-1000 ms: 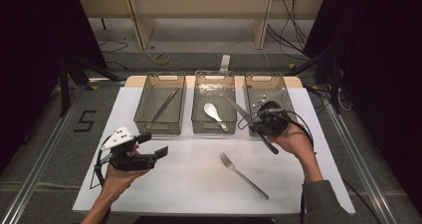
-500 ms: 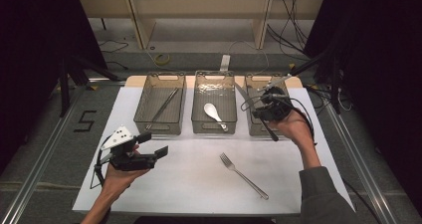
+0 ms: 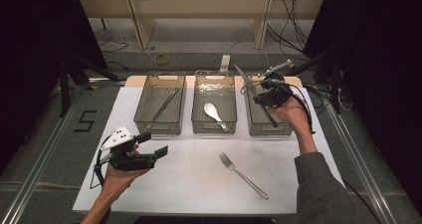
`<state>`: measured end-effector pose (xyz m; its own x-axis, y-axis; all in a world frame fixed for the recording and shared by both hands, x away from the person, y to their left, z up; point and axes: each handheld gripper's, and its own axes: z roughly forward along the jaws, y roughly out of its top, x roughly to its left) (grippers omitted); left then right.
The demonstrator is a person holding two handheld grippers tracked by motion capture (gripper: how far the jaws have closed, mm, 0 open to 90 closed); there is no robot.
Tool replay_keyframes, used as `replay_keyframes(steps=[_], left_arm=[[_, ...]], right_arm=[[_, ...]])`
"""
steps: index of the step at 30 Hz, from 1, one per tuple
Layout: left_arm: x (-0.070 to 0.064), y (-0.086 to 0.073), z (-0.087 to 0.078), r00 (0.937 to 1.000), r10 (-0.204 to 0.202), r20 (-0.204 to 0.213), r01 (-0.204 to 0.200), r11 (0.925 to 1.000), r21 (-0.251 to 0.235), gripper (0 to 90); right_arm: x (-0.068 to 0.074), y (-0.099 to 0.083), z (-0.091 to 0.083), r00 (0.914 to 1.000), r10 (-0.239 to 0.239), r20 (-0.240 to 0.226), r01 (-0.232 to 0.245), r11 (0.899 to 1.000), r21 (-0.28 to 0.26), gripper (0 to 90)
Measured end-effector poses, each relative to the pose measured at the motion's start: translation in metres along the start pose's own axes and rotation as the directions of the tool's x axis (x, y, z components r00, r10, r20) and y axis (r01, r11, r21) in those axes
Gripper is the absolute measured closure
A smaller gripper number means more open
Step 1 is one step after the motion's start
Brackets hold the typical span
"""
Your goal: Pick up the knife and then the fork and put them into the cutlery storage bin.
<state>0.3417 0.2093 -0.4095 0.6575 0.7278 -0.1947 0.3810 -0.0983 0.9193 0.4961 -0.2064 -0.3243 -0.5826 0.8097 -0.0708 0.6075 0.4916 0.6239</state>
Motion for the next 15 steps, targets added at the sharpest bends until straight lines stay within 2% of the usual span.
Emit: replay_keyframes(steps=[9,15], left_arm=[[0.000,0.000,0.000,1.0000,0.001,0.000,-0.001,1.0000,0.000,15.3],[0.000,0.000,0.000,1.0000,0.000,0.000,0.000,1.0000,-0.003,15.3]], right_arm=[[-0.017,0.006,0.011,0.9978,0.058,0.031,-0.058,0.998,-0.005,80.9],[-0.029,0.003,0.020,0.9941,0.081,0.072,-0.082,0.997,0.001,80.9]])
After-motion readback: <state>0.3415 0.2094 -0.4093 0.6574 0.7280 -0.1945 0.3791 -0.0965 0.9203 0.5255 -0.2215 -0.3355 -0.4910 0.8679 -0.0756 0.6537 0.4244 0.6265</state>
